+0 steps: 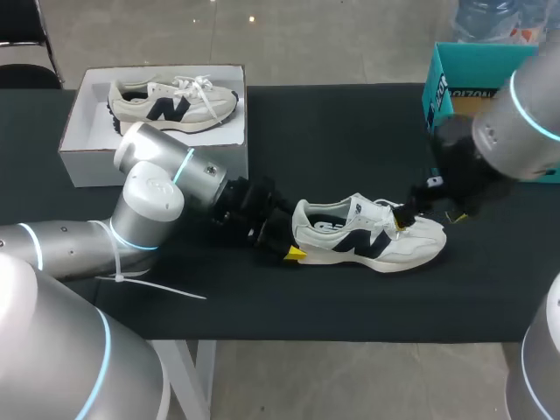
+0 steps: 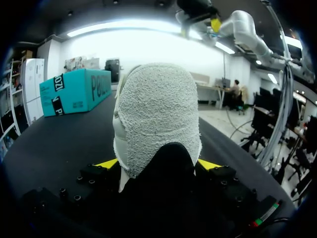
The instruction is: Take the shoe out of the shoebox, open the shoe tongue, remove and reinsert the insole, then place the shoe into the shoebox
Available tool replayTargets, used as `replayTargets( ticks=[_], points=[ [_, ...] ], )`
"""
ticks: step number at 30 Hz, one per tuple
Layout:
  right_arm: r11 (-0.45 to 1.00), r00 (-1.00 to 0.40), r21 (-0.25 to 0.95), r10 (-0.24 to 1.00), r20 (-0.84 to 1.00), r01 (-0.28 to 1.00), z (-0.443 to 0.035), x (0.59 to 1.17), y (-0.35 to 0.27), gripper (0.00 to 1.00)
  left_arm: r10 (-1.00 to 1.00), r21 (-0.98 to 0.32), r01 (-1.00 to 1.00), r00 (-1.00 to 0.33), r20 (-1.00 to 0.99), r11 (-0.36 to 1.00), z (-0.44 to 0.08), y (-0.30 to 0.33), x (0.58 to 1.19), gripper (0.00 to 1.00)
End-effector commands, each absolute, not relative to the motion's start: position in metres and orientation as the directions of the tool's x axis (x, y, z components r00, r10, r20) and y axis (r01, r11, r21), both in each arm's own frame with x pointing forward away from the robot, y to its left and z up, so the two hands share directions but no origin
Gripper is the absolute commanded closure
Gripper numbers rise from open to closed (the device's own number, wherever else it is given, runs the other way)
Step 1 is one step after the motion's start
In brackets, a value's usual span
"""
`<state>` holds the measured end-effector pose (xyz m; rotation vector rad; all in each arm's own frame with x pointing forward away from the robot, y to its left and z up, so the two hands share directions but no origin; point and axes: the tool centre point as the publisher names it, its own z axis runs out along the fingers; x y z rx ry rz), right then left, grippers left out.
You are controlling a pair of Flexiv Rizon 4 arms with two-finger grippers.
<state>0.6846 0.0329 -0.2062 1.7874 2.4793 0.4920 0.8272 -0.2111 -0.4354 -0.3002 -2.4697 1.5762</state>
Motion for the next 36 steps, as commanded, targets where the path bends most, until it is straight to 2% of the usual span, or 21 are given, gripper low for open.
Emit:
replayTargets(
  ticks=[1, 16, 23, 36],
  points=[
    [0.299, -0.312, 0.165, 0.949, 0.055, 0.94, -0.222, 0.733, 0.065, 0.0, 0.275, -0.908, 0.065, -0.96, 0.057, 0.415, -0.442, -0.215, 0.829, 1.0],
    [0.226, -0.221, 0.07, 0.972, -0.075, 0.972, -0.248, 0.783, 0.079, 0.0, 0.275, -0.908, 0.065, -0.96, 0.057, 0.415, -0.442, -0.215, 0.829, 1.0],
    [0.184, -0.181, 0.091, 0.983, -0.04, 0.979, -0.255, 0.799, 0.08, 0.0, 0.275, -0.908, 0.065, -0.96, 0.057, 0.415, -0.442, -0.215, 0.829, 1.0],
    [0.167, -0.166, 0.059, 0.986, -0.01, 0.984, -0.288, 0.808, 0.096, 0.0, 0.275, -0.908, 0.065, -0.96, 0.057, 0.415, -0.442, -0.215, 0.829, 1.0]
  ],
)
